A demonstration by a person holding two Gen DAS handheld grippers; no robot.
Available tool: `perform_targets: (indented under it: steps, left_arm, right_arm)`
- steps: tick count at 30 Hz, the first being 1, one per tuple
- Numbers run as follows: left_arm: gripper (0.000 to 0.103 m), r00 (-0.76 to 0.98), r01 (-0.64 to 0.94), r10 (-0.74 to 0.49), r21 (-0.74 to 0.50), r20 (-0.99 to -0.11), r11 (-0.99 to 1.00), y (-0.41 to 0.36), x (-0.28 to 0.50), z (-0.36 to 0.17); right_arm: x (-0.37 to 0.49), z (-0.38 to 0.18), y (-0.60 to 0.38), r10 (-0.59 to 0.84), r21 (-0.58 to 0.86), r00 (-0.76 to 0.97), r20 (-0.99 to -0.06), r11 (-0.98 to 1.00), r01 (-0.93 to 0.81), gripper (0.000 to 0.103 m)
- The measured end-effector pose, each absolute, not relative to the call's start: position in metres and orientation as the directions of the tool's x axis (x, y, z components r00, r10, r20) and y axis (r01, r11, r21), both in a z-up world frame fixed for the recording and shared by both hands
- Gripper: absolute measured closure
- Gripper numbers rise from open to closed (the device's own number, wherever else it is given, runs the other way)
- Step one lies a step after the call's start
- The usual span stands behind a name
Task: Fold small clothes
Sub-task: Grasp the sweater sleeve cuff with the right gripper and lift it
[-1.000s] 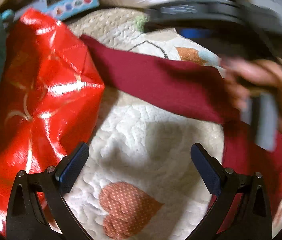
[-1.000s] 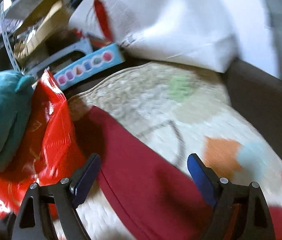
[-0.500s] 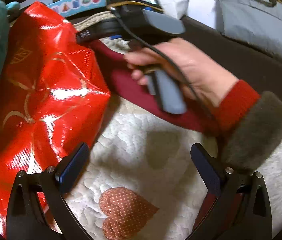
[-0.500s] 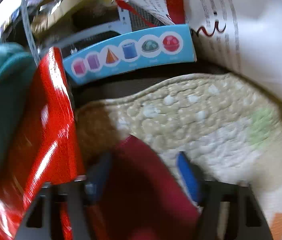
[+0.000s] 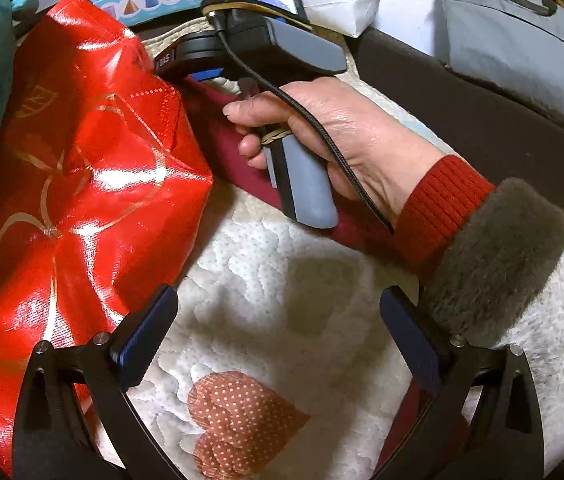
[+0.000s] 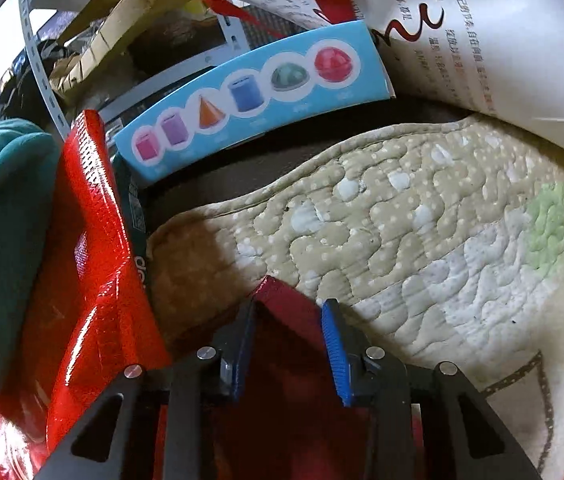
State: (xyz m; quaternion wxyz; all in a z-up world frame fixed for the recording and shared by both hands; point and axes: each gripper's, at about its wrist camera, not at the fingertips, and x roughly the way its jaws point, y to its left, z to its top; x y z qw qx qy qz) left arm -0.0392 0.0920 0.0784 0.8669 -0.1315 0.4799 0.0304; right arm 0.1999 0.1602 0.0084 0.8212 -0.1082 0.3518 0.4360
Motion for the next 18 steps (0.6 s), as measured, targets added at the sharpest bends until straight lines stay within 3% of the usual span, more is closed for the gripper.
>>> perform_targets:
  steps: [2,5,12,18]
  left_arm:
    - [0.001,0.538,-0.174,-0.083,-0.207,-0.839,0.963,0.091,-0.038,0.077]
    - [0.001,0.538,-0.151,-0.103,-0.216,-0.837,0.965,0.086,-0.036,0.078]
    - [0.001,0.584,-0.138,-0.089,-0.207,-0.807,0.969,0.071,-0.041,0.096]
    - [0.001,0.616,-0.131,-0.065,-0.184,-0.785,0.974,0.055,-0.048,0.108]
  right_arm:
    - [0.198,0.009,0.160,0.603,0.080,0.404,-0.688,0.616,-0.784,0.099]
    - [0.186,0.023,0.145,0.598,0.031,0.452,-0.662,0.624,-0.781,0.100]
    - [0.134,0.114,0.004,0.679,0.114,0.584,-0.445,0.689,-0.716,0.100]
    - [0.057,0.169,-0.152,0.590,0.114,0.732,-0.342,0.799,-0.590,0.100]
